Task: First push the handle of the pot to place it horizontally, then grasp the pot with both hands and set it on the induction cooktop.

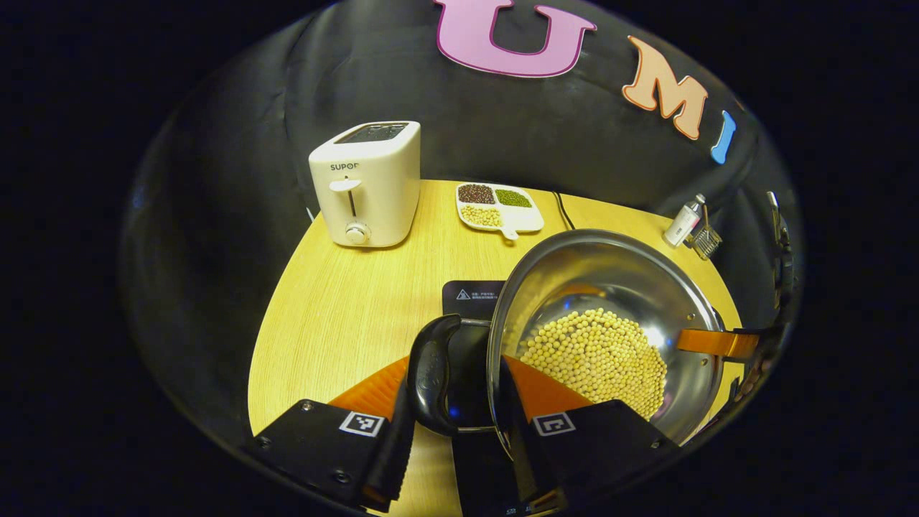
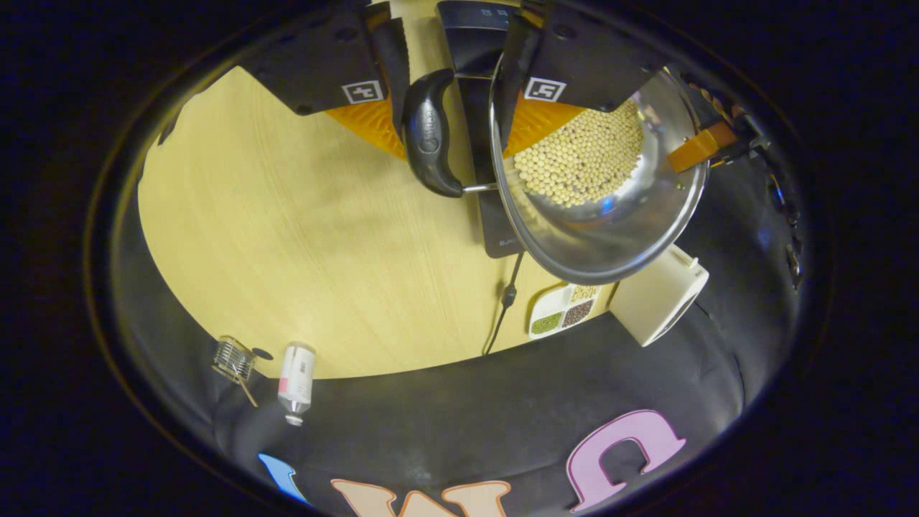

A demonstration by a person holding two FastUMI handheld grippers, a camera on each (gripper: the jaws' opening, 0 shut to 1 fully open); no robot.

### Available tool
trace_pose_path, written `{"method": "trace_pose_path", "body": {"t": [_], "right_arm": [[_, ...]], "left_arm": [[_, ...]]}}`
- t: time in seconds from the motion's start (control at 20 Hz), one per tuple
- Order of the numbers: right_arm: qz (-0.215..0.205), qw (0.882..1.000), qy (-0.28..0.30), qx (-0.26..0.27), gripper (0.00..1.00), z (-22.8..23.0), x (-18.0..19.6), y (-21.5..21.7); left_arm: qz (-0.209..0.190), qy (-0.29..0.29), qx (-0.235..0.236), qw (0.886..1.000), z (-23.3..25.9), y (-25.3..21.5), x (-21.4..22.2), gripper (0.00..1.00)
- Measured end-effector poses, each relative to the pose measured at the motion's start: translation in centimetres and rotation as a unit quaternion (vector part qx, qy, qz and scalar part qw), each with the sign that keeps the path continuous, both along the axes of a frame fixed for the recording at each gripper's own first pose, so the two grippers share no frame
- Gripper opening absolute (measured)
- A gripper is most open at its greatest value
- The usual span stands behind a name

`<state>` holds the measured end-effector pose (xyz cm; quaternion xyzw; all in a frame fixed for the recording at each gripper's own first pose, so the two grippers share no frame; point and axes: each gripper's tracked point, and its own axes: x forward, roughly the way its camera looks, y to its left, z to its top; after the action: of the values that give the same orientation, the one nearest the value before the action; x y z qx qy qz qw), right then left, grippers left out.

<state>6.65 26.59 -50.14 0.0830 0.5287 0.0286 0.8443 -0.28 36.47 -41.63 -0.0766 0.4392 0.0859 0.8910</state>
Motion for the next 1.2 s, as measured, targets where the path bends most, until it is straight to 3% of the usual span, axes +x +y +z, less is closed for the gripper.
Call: {"method": "trace_pose_path", "body": {"t": [0.05,0.15,0.45,0.5,0.55,0.6,0.8,0.85,0.9,0.95,1.15,1.2], "right_arm": [[-0.001,1.000,0.002,0.000,0.56,-0.1,-0.1,0.0],[-0.002,1.000,0.006,0.003,0.51,-0.1,-0.4,0.0],[-0.025,0.999,0.019,0.039,0.55,0.3,-0.5,0.4],[-0.039,0.998,0.019,0.052,0.57,0.6,-0.3,0.7],[-0.048,0.997,0.021,0.063,0.60,0.8,0.0,0.6],[-0.053,0.996,0.019,0.072,0.70,1.2,0.4,0.7],[-0.067,0.993,-0.004,0.095,0.88,3.3,1.5,0.3],[-0.070,0.993,-0.010,0.098,1.00,3.7,1.5,0.1],[-0.074,0.992,-0.018,0.101,1.00,4.3,1.8,-0.3],[-0.076,0.992,-0.027,0.102,0.94,5.0,2.0,-0.8],[-0.078,0.989,-0.069,0.103,0.93,7.9,2.8,-3.8],[-0.076,0.989,-0.080,0.099,1.00,8.6,2.7,-4.7]], "left_arm": [[0.001,0.000,0.003,1.000,0.0,0.0,0.0,0.63],[-0.002,0.001,0.008,1.000,0.0,0.0,0.0,0.65],[0.003,0.003,0.036,0.999,0.9,-0.1,0.1,0.74],[0.001,-0.003,0.041,0.999,1.3,-0.1,0.3,0.80],[0.001,-0.001,0.045,0.999,1.6,-0.3,0.2,0.78],[0.000,-0.001,0.049,0.999,1.9,-0.2,0.1,0.84],[-0.001,-0.024,0.085,0.996,4.7,-0.1,0.4,0.81],[-0.006,-0.032,0.094,0.995,5.4,-0.4,0.6,0.81],[-0.012,-0.042,0.101,0.994,6.3,-0.9,0.9,0.81],[-0.017,-0.054,0.108,0.993,7.4,-1.3,1.3,0.81],[-0.033,-0.102,0.126,0.986,11.0,-4.2,2.9,0.77],[-0.036,-0.111,0.125,0.985,11.8,-5.2,3.3,0.77]]}}
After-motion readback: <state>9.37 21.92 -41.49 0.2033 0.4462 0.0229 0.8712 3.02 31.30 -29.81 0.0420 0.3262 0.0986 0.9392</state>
